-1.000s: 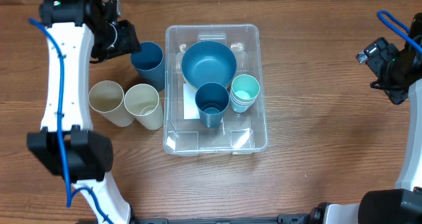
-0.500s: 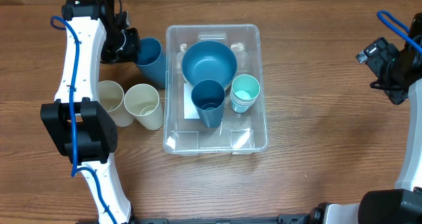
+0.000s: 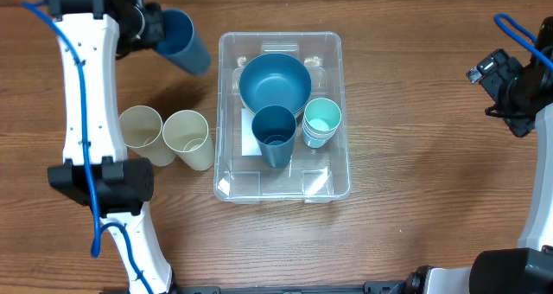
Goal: Pack container
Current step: 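Grasp the second dark blue cup with the left gripper and lift it, then lower the second dark blue cup into the first one and release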
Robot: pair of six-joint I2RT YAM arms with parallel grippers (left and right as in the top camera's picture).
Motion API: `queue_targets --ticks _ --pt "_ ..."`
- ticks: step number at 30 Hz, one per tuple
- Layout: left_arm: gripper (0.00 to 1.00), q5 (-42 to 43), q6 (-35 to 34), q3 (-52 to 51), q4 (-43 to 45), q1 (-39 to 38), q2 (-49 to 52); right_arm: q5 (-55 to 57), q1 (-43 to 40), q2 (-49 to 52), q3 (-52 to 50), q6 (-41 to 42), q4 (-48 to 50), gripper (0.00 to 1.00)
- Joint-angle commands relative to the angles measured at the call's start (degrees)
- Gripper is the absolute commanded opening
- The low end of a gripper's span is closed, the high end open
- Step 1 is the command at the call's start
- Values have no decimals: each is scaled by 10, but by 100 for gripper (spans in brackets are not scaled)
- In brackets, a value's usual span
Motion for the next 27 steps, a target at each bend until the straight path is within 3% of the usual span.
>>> queue_targets --ticks 1,6,16,27 --pt "4 3 1 92 -44 -30 -70 3 -1 -2 4 3 3 100" --pt "4 36 0 101 -69 -98 -136 3 -1 -2 4 3 3 100" --pt "4 6 -11 74 -69 -241 -210 3 -1 -2 4 3 3 100" --pt "4 -8 -21 -145 -69 -283 -275 3 -1 -2 4 3 3 100"
